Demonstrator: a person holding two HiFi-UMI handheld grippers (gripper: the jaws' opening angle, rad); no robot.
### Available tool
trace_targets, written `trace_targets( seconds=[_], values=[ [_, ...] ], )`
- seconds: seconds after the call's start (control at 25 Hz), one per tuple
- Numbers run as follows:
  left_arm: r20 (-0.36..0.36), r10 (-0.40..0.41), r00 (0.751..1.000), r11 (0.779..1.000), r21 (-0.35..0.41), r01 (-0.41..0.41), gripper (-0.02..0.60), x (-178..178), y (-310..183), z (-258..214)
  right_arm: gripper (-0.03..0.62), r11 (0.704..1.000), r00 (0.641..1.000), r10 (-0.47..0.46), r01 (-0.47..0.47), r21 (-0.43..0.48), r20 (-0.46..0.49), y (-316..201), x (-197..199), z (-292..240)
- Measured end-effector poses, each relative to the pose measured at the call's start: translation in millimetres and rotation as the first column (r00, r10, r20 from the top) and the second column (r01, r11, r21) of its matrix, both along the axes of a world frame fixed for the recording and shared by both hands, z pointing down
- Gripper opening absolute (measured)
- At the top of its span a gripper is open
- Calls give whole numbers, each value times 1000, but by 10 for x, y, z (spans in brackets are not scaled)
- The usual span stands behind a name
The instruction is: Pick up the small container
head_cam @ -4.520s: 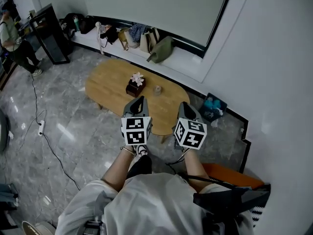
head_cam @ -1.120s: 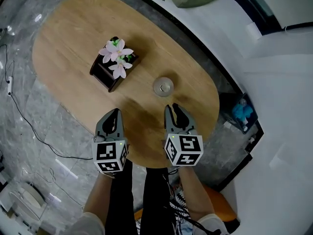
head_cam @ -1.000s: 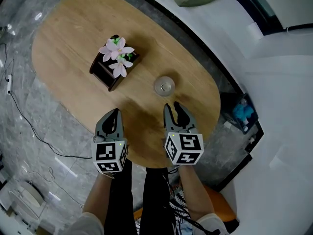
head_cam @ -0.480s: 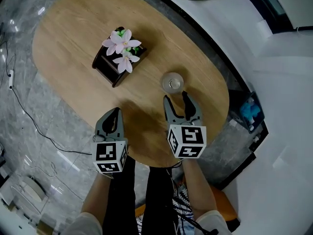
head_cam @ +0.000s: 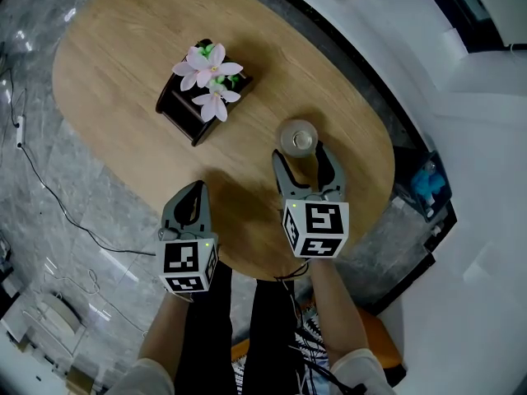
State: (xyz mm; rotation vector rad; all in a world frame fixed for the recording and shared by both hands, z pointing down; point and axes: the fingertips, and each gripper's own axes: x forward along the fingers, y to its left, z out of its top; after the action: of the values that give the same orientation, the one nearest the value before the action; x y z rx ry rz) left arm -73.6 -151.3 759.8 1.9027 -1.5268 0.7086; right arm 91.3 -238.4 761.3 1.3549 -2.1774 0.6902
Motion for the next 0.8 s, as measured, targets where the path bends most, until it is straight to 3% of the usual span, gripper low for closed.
trace_targets(
  seconds=[0.8],
  values=[
    [-25, -2, 1000, 999, -33, 1, 2, -80, -101, 120, 338, 998, 1000, -27, 27, 54, -12, -340, -157, 89]
  ],
)
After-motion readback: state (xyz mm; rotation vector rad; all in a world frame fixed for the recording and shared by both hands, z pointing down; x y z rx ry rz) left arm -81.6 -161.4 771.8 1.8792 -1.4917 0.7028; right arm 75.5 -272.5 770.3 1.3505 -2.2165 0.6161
